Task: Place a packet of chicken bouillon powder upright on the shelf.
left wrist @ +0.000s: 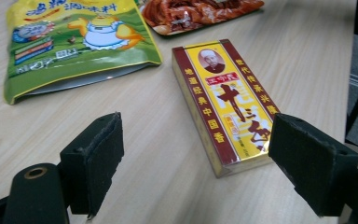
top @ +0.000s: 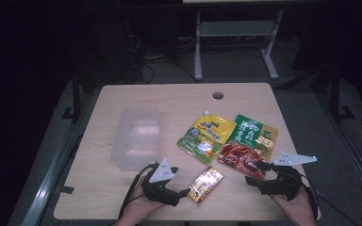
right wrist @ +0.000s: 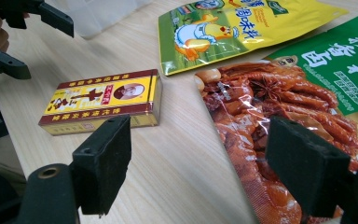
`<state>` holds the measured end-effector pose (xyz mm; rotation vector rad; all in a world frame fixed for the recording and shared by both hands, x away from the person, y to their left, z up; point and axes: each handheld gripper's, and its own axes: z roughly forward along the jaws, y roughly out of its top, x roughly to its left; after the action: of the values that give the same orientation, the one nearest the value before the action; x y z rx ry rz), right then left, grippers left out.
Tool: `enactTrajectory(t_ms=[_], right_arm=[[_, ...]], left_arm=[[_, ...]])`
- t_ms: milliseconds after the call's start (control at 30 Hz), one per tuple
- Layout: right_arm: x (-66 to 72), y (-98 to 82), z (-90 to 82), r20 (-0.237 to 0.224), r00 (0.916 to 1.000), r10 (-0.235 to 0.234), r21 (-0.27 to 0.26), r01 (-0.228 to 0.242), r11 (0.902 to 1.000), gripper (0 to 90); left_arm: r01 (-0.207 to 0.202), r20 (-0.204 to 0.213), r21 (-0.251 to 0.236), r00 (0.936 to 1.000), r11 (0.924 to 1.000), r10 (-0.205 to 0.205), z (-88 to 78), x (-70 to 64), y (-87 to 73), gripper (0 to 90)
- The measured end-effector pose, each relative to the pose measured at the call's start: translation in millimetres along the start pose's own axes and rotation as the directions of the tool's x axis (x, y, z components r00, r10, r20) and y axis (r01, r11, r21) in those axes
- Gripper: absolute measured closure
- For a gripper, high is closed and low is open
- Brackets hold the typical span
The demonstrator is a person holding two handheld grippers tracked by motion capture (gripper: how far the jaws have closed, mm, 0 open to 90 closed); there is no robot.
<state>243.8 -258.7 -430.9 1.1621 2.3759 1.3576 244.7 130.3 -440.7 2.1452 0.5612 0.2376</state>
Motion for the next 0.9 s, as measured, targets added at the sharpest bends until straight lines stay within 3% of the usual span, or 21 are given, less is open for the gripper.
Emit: enactTrajectory(t_ms=[733, 900], right_arm=[[1.8, 3.5, 3.9, 0.014, 0.9999, 0.002, 0.003, -0.002, 1.0, 20.4], [1.0, 11.8, 8.6, -0.004, 0.999, 0.044, 0.017, -0.044, 0.9989, 18.6]], left_arm=[[0.004, -0.012, -0.012, 0.9999, 0.9999, -0.004, -3.6, 1.3, 4.8, 23.2], [0.033, 0.003, -0.02, 0.9994, 0.9992, -0.033, -0.8, 4.1, 12.8, 29.0]])
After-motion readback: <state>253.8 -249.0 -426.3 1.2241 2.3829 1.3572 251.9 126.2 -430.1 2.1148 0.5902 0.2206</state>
